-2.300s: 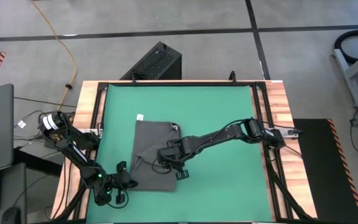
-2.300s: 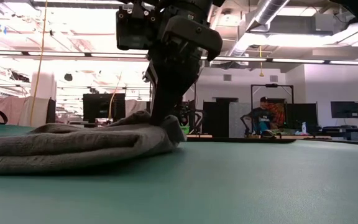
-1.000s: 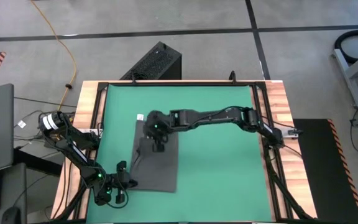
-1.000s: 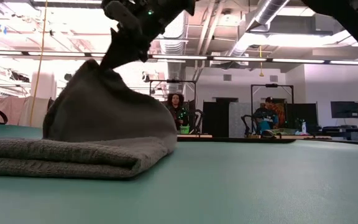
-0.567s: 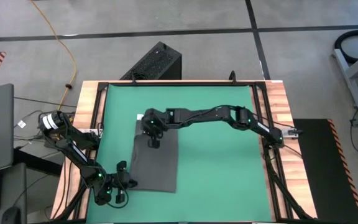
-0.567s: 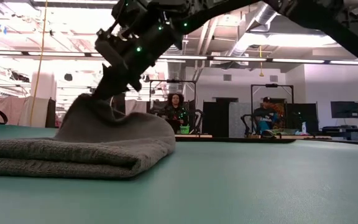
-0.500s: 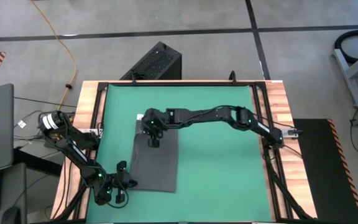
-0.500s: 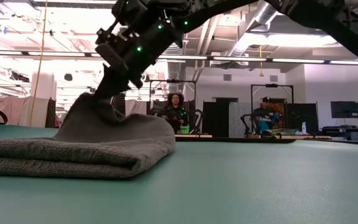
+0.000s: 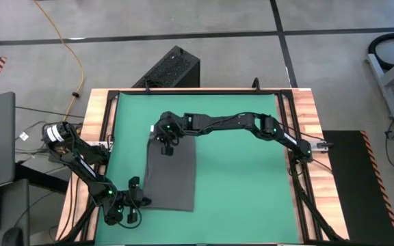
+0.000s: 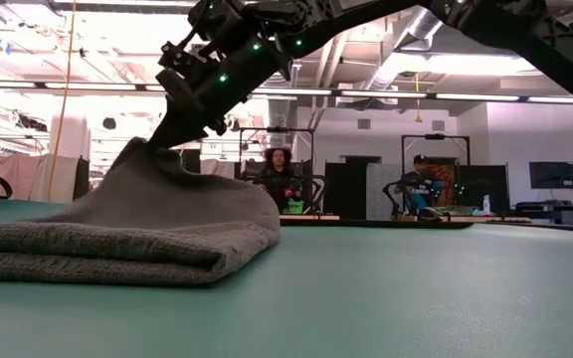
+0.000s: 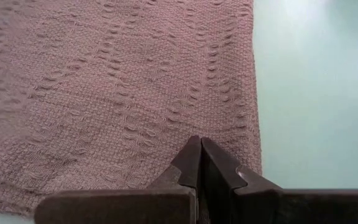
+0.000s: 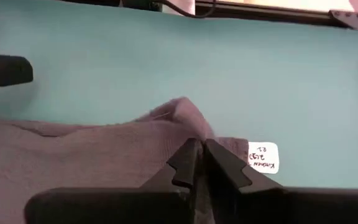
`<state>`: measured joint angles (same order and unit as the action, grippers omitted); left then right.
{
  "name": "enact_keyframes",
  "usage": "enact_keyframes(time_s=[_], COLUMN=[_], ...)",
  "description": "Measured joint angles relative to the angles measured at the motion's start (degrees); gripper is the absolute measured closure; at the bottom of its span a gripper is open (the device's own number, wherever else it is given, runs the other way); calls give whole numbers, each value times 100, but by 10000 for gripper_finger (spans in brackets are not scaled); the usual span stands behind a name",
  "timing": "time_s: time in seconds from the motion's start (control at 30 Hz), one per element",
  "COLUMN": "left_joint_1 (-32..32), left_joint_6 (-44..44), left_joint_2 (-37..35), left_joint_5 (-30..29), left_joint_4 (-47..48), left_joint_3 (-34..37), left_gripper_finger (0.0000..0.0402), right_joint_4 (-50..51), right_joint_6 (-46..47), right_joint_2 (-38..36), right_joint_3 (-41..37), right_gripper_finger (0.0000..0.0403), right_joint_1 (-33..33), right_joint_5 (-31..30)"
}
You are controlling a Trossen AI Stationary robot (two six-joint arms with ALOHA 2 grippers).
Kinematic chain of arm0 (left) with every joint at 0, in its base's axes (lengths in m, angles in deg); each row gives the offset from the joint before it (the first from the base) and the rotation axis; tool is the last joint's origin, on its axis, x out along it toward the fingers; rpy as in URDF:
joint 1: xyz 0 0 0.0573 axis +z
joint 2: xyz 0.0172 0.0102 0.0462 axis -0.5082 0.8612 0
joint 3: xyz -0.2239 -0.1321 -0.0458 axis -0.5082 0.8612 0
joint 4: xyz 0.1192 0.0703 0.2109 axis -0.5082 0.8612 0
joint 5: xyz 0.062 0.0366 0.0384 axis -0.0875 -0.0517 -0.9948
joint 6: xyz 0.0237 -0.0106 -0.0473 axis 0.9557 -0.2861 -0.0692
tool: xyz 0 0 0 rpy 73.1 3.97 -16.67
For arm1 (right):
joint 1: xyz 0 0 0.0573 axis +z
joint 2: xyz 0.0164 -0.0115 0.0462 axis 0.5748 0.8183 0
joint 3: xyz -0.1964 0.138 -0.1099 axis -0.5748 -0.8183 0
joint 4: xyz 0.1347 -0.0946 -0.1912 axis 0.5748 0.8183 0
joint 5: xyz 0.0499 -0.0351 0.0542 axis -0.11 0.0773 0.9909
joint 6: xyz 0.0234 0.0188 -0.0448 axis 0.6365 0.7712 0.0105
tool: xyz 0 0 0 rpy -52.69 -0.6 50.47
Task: Roll towel
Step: Fold the microfiber towel
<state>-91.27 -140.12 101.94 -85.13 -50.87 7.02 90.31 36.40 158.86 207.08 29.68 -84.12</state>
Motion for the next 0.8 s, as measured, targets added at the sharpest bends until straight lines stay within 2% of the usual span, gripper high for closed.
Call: enact_keyframes(time_s=[0.37, 0.43, 0.53, 0.67, 0.8], left_joint_1=[-2, -2, -2, -2, -2], left_joint_6=[11, -7, -35, -42, -45], left_joint_2=[0, 0, 0, 2, 2], left_joint_5=[-4, -5, -8, -24, -20], left_joint_4=[0, 0, 0, 0, 0], left_joint_3=[0, 0, 0, 0, 0], left_gripper_finger=[401, 401, 401, 401, 401], right_joint_4=[68, 232, 983, 2174, 2677], right_joint_6=[293, 394, 383, 534, 396], right_joint_2=[-63, -203, -387, -320, -286], right_joint_3=[-4, -5, 20, -14, -74], right_gripper_finger=[262, 260, 268, 279, 298], right_joint_1=[-75, -99, -151, -201, -149], right_joint_5=[-134, -134, -131, 38, 179])
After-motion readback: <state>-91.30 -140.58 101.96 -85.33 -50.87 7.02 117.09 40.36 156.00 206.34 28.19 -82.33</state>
